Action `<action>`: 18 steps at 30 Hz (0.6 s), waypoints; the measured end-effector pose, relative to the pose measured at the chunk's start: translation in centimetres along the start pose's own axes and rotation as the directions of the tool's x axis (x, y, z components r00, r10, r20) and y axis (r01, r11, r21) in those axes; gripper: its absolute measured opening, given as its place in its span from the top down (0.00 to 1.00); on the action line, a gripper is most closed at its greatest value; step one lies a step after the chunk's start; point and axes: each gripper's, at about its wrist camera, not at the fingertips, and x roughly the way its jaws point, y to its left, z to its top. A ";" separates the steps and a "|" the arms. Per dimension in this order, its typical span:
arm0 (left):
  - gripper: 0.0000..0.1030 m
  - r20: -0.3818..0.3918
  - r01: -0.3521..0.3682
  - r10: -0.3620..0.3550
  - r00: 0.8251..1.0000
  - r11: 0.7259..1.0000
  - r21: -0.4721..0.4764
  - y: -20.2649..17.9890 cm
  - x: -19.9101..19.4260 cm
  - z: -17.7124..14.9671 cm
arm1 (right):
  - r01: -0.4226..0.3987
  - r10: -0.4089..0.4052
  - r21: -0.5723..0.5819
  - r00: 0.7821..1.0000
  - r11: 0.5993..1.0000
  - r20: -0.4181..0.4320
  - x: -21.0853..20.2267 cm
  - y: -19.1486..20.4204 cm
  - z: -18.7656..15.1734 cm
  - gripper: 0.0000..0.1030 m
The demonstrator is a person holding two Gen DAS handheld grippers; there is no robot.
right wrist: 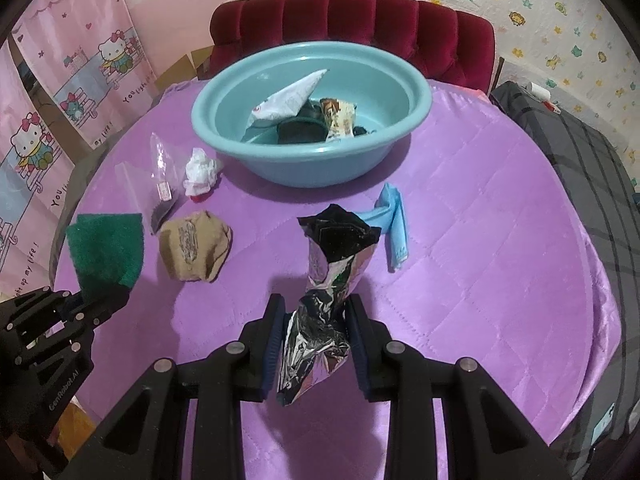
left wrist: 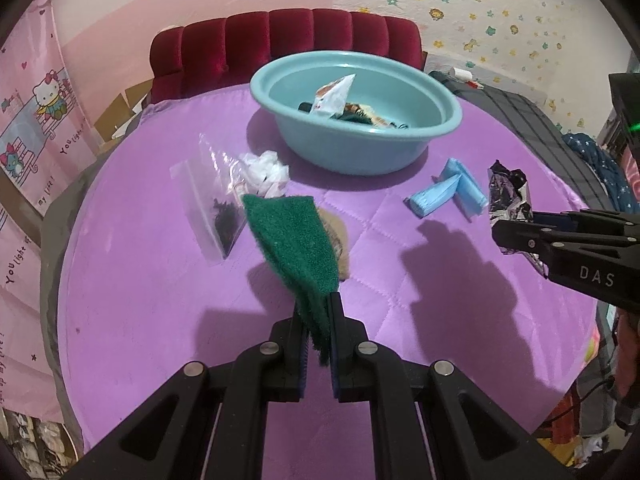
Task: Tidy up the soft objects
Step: 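Carry the green pad and foil bag together over the blue basin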
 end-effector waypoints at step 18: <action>0.91 0.049 0.044 -0.047 0.998 0.997 0.065 -1.7 -1.0 5.4 | 0.016 -0.016 0.006 0.999 1.000 0.031 -1.3 -0.1 4.1 0.68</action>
